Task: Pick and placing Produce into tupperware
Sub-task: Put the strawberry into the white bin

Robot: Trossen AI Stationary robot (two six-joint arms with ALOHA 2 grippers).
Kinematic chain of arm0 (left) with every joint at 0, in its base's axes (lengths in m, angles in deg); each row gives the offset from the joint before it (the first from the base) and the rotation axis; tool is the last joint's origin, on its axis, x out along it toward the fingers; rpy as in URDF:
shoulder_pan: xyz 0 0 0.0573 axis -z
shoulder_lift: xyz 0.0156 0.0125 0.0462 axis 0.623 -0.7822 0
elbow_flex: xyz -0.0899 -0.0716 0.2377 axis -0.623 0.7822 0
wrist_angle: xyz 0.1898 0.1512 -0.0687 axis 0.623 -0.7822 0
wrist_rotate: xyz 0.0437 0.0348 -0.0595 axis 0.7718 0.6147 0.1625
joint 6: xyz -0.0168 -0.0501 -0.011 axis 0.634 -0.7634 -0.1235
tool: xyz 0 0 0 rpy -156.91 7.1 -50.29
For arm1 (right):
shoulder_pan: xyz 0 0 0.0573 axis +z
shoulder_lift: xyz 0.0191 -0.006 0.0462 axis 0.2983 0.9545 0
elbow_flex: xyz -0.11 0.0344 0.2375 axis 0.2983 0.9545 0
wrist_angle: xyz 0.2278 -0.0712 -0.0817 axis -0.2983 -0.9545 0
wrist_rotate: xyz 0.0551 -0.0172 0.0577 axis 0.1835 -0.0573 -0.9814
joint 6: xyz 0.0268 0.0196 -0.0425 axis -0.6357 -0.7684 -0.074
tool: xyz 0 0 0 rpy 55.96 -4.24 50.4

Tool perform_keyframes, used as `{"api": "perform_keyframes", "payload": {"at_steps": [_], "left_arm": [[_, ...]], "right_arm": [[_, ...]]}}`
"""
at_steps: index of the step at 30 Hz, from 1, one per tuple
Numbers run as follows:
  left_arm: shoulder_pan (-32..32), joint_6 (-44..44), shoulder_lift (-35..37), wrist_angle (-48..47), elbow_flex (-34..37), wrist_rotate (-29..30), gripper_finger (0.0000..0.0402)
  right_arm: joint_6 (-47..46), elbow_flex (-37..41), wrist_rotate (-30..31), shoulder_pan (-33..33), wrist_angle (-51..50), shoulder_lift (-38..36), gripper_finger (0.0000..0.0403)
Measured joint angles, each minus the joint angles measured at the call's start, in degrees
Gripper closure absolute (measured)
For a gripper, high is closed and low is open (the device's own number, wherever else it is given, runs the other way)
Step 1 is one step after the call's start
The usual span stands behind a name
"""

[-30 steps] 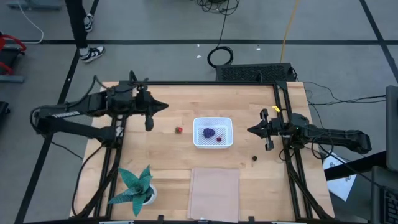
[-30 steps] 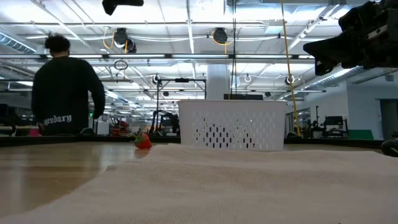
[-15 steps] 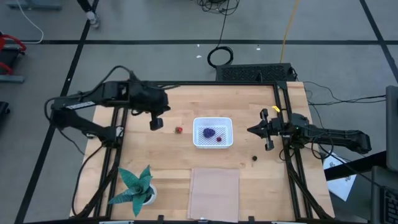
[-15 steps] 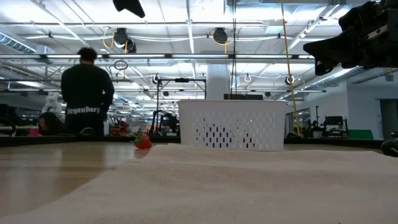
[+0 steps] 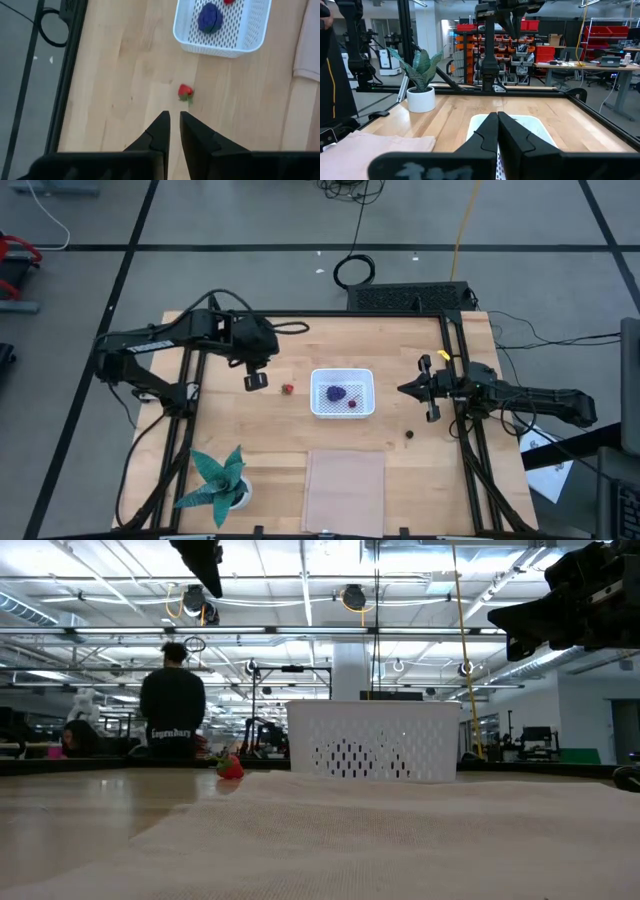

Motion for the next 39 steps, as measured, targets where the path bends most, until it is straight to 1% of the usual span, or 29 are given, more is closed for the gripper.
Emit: {"api": "perform_keyframes", "payload": {"at_steps": [8, 11, 19, 27, 30, 32, 34, 39], "left_arm": [[0.00, 0.35, -0.14, -0.17, 0.00, -0.39, 0.0355], [0.17, 1.89, -1.57, -0.84, -0.03, -0.43, 0.0355], [0.17, 1.80, -4.37, -1.32, 0.02, -0.46, 0.0355], [0.17, 2.09, -4.45, -1.09, 0.02, -0.55, 0.0354], [0.15, 2.61, -4.43, -1.06, 0.02, -2.40, 0.0351], [0.17, 3.34, -4.43, -1.04, 0.02, -3.77, 0.0337], [0.26, 4.09, -4.43, -0.98, 0.02, -4.03, 0.0316], [0.42, 5.42, -4.43, -0.83, 0.02, -5.67, 0.0234]], "right_arm": [[0.23, -0.01, 0.01, 0.00, 0.01, 0.02, 0.0403], [0.19, 0.01, 0.01, 0.00, 0.00, 0.02, 0.0403], [-0.10, 0.00, 0.01, 0.00, -0.05, 0.02, 0.0403], [0.00, 0.00, 0.01, 0.00, -0.02, 0.02, 0.0403], [0.00, -0.01, 0.01, 0.00, -0.02, 0.02, 0.0403], [0.00, 0.01, 0.01, 0.00, 0.00, 0.02, 0.0403], [0.00, -0.01, 0.01, 0.00, 0.00, 0.02, 0.0403], [0.00, 0.01, 0.01, 0.00, 0.00, 0.02, 0.0403]]}}
